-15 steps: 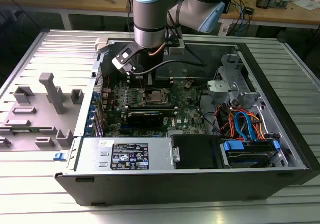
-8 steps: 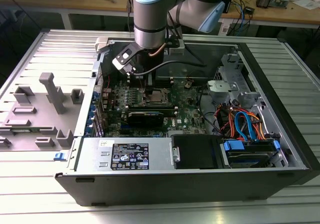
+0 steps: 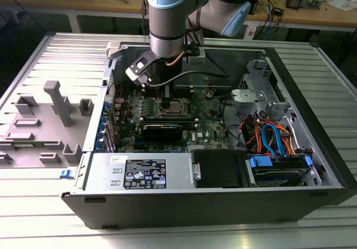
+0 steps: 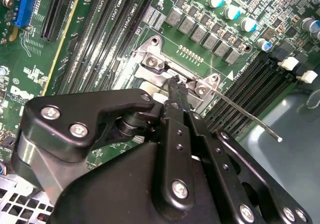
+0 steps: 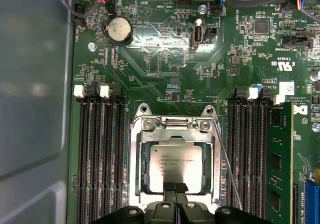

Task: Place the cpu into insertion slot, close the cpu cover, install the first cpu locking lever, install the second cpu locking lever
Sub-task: 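Close the cpu cover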

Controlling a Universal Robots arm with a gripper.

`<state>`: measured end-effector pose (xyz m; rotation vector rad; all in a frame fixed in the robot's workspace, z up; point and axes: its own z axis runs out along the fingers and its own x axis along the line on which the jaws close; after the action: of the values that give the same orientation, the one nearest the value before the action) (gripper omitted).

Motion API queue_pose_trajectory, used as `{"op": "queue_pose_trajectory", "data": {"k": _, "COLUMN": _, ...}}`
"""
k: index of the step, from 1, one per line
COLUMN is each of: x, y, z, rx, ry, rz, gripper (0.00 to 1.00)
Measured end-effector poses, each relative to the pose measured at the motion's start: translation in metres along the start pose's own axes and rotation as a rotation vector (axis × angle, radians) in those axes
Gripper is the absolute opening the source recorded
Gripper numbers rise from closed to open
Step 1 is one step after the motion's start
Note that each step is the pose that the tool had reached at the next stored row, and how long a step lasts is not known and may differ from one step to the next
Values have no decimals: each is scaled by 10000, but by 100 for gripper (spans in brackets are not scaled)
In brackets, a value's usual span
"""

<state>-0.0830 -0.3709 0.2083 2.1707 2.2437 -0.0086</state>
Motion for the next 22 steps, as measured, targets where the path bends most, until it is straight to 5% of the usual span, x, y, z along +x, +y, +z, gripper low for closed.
{"op": "queue_pose_trajectory", "data": {"k": 9, "x": 0, "y": -1, "z": 20, "rx": 5, "ry": -1, "rz": 1, "gripper": 11}}
{"op": "queue_pose_trajectory", "data": {"k": 14, "x": 0, "y": 6, "z": -33, "rx": 3, "ry": -3, "rz": -2, "gripper": 11}}
{"op": "queue_pose_trajectory", "data": {"k": 22, "x": -8, "y": 225, "z": -31, "rx": 121, "ry": -1, "rz": -1, "gripper": 11}}
